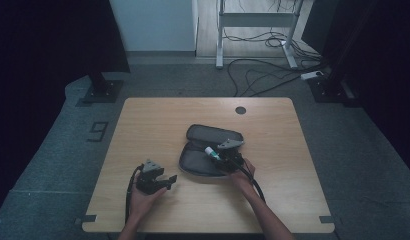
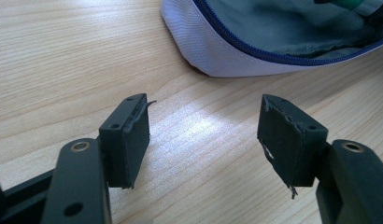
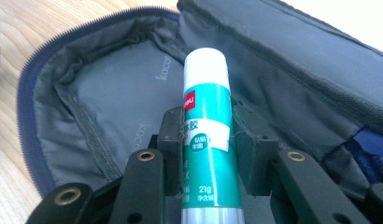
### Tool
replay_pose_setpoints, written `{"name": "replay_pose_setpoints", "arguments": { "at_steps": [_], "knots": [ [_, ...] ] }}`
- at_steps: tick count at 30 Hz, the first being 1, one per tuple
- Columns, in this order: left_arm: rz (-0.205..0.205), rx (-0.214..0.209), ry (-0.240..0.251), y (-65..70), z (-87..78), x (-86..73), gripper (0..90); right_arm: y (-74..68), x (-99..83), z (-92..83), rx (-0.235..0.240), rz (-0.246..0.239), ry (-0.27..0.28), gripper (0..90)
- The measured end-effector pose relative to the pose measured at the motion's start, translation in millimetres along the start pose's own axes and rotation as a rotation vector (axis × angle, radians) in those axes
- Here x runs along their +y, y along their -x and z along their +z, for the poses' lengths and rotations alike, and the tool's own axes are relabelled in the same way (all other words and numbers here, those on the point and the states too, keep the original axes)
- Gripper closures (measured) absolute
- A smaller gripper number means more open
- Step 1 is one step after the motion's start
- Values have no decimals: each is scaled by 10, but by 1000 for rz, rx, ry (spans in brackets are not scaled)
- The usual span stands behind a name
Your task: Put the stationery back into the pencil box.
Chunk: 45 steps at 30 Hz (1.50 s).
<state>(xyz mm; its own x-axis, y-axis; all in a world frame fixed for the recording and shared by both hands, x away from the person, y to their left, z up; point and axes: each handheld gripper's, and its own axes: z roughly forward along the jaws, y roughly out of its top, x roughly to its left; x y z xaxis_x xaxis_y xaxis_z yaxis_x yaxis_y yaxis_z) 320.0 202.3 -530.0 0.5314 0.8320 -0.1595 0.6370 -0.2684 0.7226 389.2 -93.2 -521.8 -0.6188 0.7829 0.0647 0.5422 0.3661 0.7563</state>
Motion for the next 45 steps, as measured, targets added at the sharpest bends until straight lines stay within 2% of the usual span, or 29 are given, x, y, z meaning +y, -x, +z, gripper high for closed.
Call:
{"name": "replay_pose_setpoints", "arguments": {
  "at_steps": [14, 21, 33, 38, 45],
  "knots": [
    [2, -1, 0, 5, -5, 1, 348, -74, -24, 81, -28, -43, -42, 648],
    [4, -2, -5, 11, 9, -2, 348, -82, -31, 87, -24, -54, -58, 632],
    [9, 7, -1, 12, -7, 2, 348, -50, -19, 14, -19, -25, -27, 549],
    [10, 7, -5, 13, 0, 1, 348, -35, -13, -42, -6, 6, 12, 496],
    [9, 1, -5, 9, 4, -2, 348, -21, -20, -124, 4, 41, 79, 377]
  ]
}}
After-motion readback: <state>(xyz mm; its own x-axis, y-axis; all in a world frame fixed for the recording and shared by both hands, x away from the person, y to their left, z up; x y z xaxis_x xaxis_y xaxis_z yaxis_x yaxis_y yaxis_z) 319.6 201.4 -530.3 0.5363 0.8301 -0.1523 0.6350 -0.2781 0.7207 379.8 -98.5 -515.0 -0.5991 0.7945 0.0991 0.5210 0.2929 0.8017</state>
